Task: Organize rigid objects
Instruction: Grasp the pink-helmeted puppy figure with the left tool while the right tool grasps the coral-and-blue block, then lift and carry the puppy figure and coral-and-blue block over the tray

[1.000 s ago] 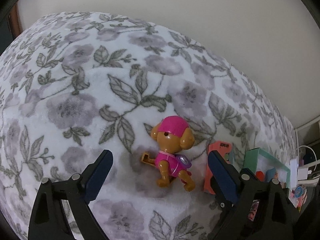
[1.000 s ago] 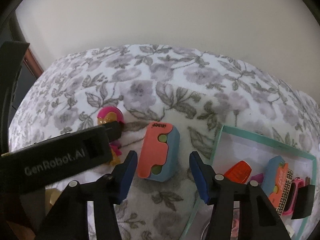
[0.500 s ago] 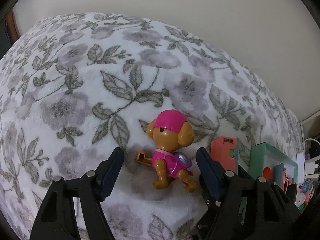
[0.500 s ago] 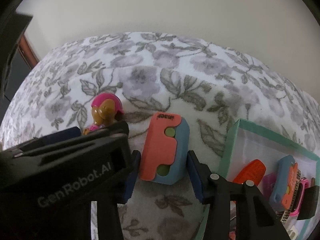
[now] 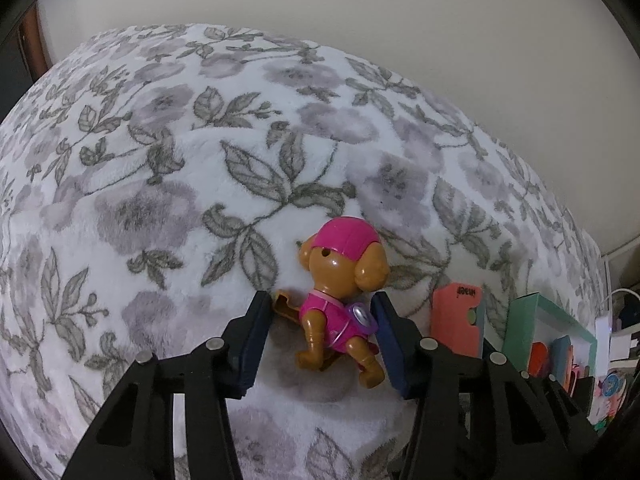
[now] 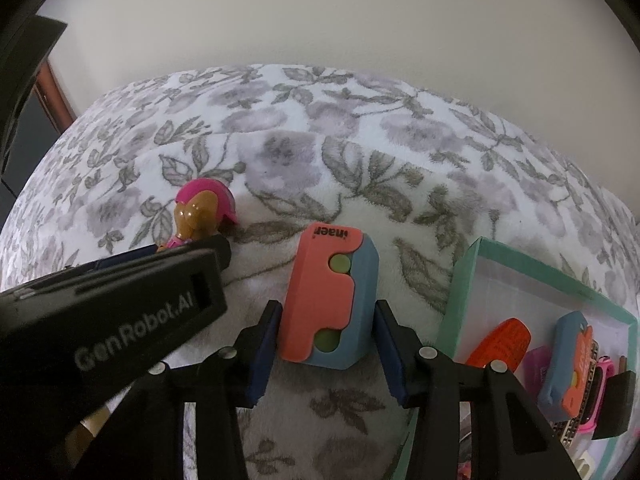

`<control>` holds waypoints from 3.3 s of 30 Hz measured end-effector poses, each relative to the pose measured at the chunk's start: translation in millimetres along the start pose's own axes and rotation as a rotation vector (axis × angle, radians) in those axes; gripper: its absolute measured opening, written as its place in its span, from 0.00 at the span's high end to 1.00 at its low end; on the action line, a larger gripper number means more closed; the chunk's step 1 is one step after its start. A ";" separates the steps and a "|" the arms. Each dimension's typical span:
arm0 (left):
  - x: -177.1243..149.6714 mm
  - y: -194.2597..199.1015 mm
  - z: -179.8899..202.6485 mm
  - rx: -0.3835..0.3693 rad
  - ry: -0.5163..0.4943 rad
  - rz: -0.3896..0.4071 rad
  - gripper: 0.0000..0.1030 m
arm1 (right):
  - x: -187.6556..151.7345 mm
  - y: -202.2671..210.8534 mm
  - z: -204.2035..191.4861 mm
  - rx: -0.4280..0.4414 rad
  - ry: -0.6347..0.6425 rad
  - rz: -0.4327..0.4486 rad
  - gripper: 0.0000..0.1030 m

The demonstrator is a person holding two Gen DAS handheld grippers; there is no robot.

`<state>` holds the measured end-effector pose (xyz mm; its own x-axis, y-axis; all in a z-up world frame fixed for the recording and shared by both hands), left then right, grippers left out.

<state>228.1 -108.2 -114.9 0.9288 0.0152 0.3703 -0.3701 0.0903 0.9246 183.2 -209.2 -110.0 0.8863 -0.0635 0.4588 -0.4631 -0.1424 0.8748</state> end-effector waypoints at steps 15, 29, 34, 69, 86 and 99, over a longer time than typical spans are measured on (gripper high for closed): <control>15.6 31.2 -27.0 -0.026 0.123 0.057 0.49 | 1.2 19.5 9.7 0.080 -0.071 0.054 0.54; 30.0 61.5 -29.2 -0.050 0.133 0.127 0.49 | 9.6 43.6 12.8 0.097 -0.073 0.109 0.66; 29.8 60.7 -28.3 -0.051 0.131 0.124 0.49 | 9.2 42.3 11.7 0.096 -0.064 0.101 0.66; 27.3 75.0 -19.3 -0.066 0.095 0.145 0.49 | 10.9 60.3 20.1 0.066 -0.075 0.131 0.76; -6.8 144.6 18.0 -0.105 -0.004 0.187 0.49 | -14.9 149.2 32.4 0.000 -0.125 0.162 0.76; -56.2 195.2 40.3 -0.146 -0.112 0.223 0.49 | -72.2 216.6 56.1 -0.067 -0.212 0.210 0.76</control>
<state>102.9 -131.6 48.3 0.8140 -0.0588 0.5778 -0.5504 0.2397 0.7998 19.5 -290.9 37.6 0.7498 -0.2906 0.5945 -0.6301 -0.0393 0.7755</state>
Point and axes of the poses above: each gripper's, at about its wrist camera, not at the fingertips, and y roughly against the way its jaws point, z to its right, x to its top, the point moved 6 cm from there along -y, roughly the way its jaws point, and after that the axes turned 8 degrees about x, right-handed, at the moved point
